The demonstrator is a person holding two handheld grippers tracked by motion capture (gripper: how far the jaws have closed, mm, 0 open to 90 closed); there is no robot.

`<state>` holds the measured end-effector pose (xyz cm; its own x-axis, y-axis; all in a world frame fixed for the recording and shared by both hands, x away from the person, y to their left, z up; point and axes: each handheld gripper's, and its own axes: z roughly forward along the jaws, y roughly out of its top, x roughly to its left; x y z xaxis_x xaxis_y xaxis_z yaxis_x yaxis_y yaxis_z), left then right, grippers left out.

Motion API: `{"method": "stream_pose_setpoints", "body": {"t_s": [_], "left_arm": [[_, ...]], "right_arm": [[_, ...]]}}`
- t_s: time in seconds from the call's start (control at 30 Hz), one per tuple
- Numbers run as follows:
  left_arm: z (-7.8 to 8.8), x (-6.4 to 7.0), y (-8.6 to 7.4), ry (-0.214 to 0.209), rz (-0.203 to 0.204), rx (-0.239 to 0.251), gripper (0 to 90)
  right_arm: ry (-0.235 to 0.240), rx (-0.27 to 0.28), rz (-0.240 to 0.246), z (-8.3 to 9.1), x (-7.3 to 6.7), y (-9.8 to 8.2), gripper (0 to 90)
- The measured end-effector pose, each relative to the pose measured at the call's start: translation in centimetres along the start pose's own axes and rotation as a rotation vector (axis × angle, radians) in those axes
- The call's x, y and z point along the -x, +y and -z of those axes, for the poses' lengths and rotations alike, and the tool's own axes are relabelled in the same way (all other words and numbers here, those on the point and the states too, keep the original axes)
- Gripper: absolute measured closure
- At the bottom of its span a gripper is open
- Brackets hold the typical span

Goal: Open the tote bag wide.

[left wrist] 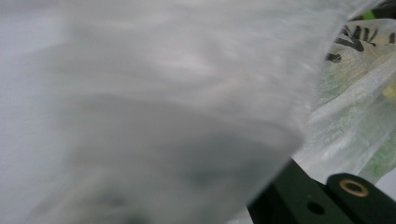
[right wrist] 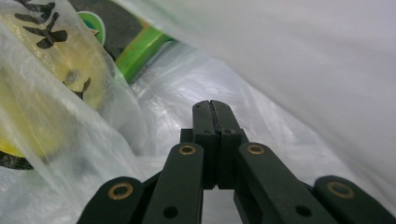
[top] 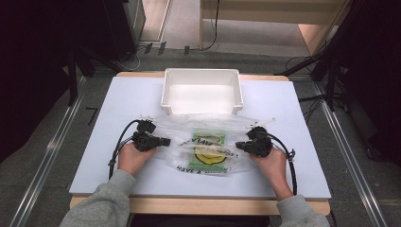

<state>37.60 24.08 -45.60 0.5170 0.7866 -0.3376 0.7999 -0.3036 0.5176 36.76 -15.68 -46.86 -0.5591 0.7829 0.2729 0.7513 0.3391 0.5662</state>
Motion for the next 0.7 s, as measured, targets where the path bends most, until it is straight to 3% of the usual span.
{"method": "stream_pose_setpoints", "body": {"t_s": [0.03, 0.17, 0.3, 0.57, 0.7], "left_arm": [[0.3, -0.2, -0.1, 0.019, 0.003, -0.002, 90.0], [1.1, -0.9, -0.4, 0.027, 0.036, -0.023, 90.0], [1.7, -1.4, -0.7, 0.035, 0.043, -0.037, 90.0], [2.8, -3.4, -1.4, 0.046, 0.122, 0.004, 90.0], [2.9, -3.4, -1.4, 0.059, 0.118, 0.003, 90.0]], "right_arm": [[-0.006, 0.002, -0.002, 0.1, 0.1, -0.1, 90.0], [-0.048, -0.008, -0.02, 0.8, 0.8, -0.5, 90.0], [-0.064, -0.026, -0.015, 1.5, 1.6, -0.9, 90.0], [-0.106, -0.04, -0.053, 3.0, 3.1, -1.9, 90.0], [-0.114, -0.051, -0.05, 3.2, 3.2, -2.0, 90.0]]}}
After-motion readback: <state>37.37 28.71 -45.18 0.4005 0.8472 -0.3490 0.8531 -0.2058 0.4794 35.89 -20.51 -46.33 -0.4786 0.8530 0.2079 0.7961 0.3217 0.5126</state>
